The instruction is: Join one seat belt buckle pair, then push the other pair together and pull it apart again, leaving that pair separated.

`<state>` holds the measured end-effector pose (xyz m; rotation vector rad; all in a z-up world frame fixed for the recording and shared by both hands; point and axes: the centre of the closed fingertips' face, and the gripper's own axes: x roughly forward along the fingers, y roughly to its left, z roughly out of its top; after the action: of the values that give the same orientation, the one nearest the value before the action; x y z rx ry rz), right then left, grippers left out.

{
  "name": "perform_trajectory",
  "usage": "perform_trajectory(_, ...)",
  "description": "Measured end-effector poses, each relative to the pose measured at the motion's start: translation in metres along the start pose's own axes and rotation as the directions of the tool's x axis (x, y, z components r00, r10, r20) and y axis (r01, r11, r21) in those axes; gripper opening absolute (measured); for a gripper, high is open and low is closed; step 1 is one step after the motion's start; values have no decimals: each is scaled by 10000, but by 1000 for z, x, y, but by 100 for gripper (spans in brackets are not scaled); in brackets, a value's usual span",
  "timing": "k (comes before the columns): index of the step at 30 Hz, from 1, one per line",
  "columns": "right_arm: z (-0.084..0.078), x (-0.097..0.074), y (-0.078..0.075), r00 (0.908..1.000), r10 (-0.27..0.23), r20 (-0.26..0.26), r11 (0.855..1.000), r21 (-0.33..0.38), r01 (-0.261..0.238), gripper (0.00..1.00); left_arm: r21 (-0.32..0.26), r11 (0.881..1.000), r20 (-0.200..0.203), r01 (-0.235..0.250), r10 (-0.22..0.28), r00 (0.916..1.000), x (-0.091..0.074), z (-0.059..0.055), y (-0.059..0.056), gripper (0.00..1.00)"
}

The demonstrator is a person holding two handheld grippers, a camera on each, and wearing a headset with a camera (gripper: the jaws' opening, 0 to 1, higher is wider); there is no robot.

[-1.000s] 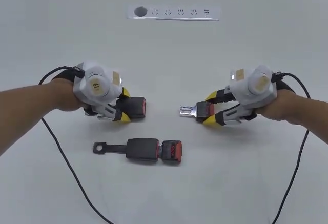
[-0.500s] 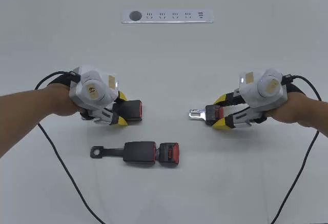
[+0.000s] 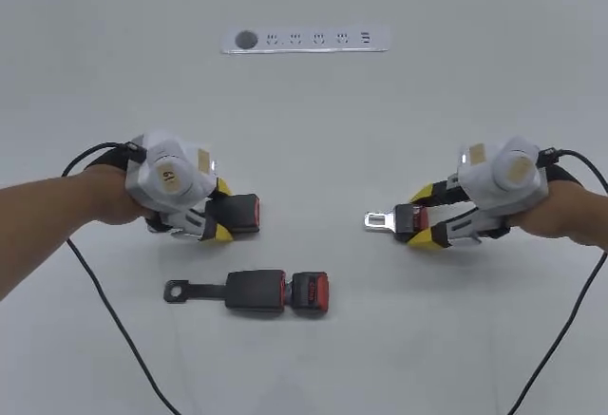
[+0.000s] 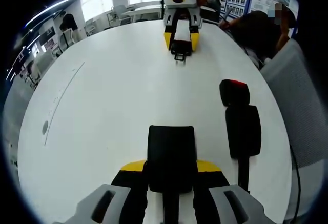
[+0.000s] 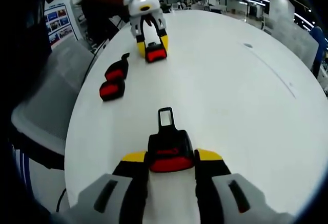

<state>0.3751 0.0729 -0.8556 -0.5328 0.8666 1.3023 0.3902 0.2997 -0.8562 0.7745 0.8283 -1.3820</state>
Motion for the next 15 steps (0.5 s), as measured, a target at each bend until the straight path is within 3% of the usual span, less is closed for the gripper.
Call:
perform_trajectory(11,-2,-4,3,9996,-49,-262,9996,294,57,36,-47,10000,32,28,-27,10000,0,0,0,35)
perform_trajectory(14,-1,-3,3,9991,-323,-278,9961,811,344,37,-236,9997,36,6,-5,10000,-1,1,1,35)
perform_trajectory(15,1,-4,3,9990,-418,-132,9943,980,429,39,-757,9964,-106,-382,375,9992,-2,-1,3,35)
